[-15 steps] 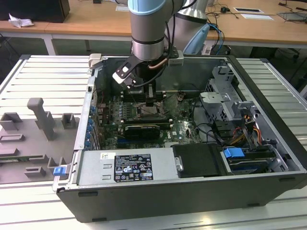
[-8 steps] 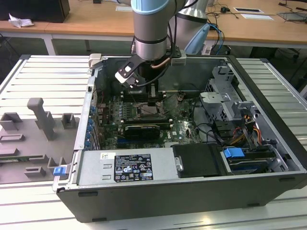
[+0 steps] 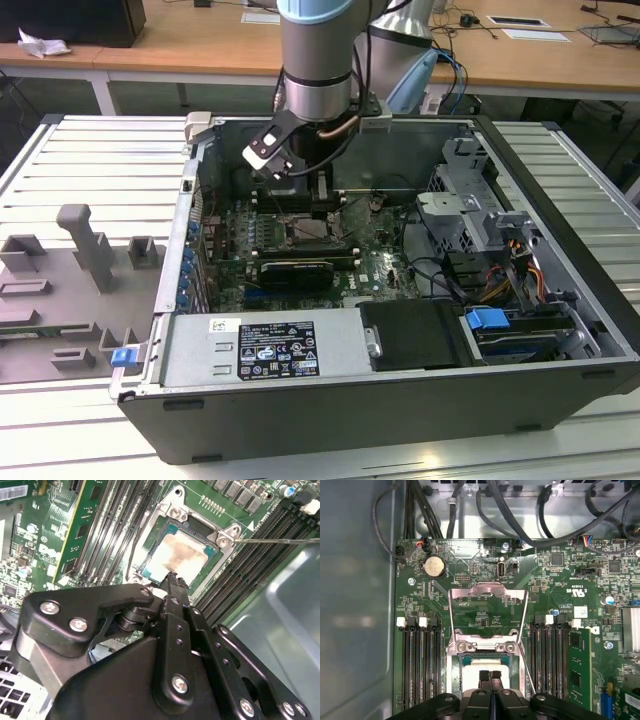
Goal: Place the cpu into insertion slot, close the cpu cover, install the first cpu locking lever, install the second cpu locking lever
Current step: 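Close the cpu cover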
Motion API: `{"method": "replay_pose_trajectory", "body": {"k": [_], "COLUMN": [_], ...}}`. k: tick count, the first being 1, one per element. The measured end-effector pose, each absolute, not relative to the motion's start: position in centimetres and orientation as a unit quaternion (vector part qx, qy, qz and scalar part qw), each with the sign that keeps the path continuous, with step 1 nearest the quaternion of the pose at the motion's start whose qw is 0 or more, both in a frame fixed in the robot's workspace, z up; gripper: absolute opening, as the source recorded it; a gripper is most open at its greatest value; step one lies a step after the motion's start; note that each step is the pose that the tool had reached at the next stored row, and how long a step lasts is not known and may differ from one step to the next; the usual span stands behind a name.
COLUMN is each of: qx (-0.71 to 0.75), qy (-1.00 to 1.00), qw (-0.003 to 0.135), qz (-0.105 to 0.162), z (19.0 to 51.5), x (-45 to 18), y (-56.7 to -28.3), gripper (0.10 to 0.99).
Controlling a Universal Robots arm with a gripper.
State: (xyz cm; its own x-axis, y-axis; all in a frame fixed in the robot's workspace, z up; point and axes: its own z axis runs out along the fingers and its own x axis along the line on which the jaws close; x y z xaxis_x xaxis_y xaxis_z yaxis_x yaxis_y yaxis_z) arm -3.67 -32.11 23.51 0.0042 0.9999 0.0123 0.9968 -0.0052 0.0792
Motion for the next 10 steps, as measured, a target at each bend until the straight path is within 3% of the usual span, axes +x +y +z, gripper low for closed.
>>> {"method": "replay_pose_trajectory", "body": {"k": [10], "qx": [0.708], "qy": [0.705], "qw": [0.026], "qz": [0.03], "z": [24.24], "x": [-3.66], "y": [-31.86], "gripper": [0.106]}}
